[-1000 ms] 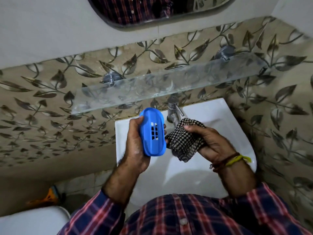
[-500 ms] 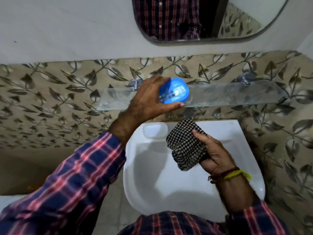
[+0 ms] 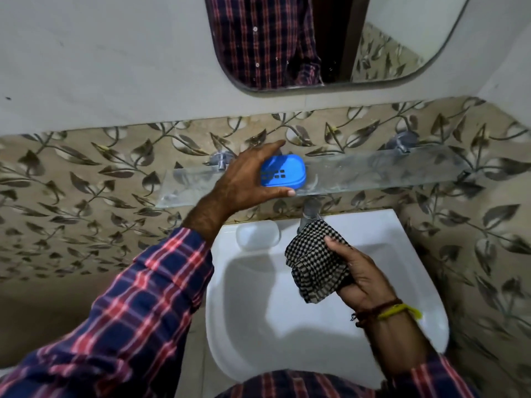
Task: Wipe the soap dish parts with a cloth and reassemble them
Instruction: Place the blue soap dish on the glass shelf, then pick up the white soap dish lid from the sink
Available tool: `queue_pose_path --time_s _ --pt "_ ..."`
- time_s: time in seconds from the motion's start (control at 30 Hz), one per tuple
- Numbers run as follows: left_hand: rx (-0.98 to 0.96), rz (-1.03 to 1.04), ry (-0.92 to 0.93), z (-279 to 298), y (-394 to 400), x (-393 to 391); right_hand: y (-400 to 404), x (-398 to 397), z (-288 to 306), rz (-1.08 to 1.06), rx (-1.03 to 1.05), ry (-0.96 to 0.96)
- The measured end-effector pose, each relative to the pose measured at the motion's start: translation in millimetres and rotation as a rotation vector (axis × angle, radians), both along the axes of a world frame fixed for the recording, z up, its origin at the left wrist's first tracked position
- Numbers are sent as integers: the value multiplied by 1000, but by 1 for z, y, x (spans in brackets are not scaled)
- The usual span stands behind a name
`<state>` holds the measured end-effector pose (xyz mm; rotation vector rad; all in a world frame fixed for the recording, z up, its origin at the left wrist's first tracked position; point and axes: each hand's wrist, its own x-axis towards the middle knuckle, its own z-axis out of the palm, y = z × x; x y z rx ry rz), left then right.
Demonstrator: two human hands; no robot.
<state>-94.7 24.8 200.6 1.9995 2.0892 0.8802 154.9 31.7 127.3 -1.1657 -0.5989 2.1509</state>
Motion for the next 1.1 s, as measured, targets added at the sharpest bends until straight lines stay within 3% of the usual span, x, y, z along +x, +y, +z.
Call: queue_pose_path --time_s 0.13,0.2,0.27,0.33,0.53,0.77,0.9,1.1 --pt "298 195 205 -14 -22 13 -2 -3 0 -30 -9 -38" --pt "534 200 253 -38 -41 25 -5 -1 -3 -50 -16 -45" --pt "635 143 288 -72 -60 39 -7 1 -7 -58 -11 -48" --pt "546 118 252 -105 -71 44 -10 4 -9 -63 -4 -60" --pt "19 285 -67 -169 -69 19 -18 11 -13 -69 23 -143" --pt "-378 355 -350 -199 -51 -21 -19 30 -23 -111 51 -183" --pt "-356 368 -426 -209 -42 -32 -19 35 -21 -136 66 -184" --pt "-130 200 -257 -205 -55 -13 -17 42 -24 -184 74 -192"
